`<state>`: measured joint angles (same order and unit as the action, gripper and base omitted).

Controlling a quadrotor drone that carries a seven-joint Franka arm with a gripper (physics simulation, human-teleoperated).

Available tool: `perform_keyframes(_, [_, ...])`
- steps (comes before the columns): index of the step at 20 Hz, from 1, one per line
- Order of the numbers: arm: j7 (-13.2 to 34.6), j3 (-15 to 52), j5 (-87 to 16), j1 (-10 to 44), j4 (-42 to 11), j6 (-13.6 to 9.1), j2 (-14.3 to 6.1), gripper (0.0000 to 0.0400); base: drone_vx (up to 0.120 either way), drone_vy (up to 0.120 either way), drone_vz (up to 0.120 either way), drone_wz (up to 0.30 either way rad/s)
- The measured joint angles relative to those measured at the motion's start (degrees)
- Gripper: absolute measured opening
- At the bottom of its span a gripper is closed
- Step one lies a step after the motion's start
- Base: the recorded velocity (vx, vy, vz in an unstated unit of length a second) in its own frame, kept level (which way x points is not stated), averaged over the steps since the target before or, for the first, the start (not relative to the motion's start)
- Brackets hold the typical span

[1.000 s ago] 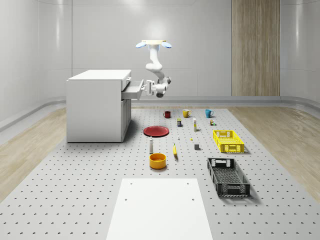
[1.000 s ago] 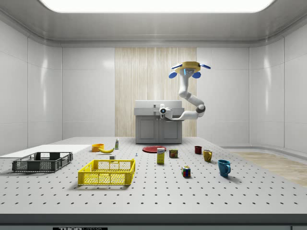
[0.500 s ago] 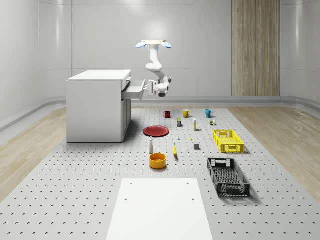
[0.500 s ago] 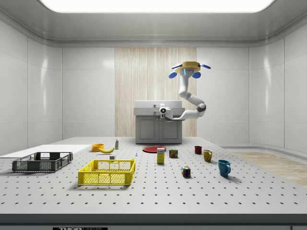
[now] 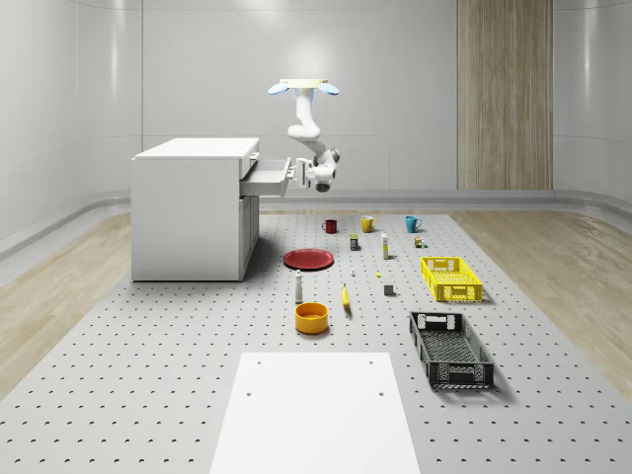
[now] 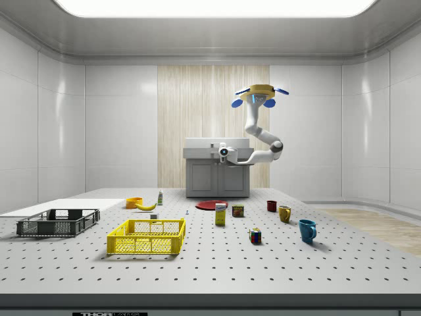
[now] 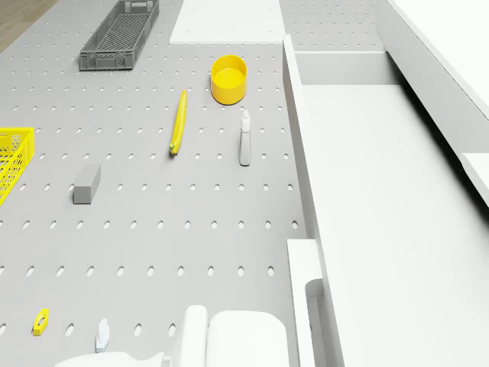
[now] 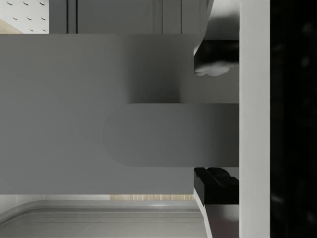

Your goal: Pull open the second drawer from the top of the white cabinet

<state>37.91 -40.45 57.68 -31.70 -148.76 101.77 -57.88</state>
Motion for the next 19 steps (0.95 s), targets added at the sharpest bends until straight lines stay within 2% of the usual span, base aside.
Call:
perform_keyframes(3, [0.2, -0.3, -0.3, -0.4, 0.0, 0.3, -0.3, 0.029, 0.0, 0.0, 0.0, 0.0])
perform_keyframes(5, [2.4, -0.4, -0.6, -0.6, 0.2, 0.4, -0.8, 0.0287, 0.0, 0.0, 0.0, 0.0])
perform_keyframes(7, [1.9, -0.7, -0.9, -1.0, 0.1, 0.7, -1.0, 0.0292, 0.0, 0.06, 0.0, 0.0])
perform_keyframes(14, [1.3, -1.2, -1.5, -2.0, -0.1, 1.6, -1.7, 0.0299, 0.0, 0.114, 0.0, 0.0])
perform_keyframes(19, [1.4, -1.5, -1.9, -2.5, -0.2, 2.1, -2.1, 0.03, 0.0, 0.0, 0.0, 0.0])
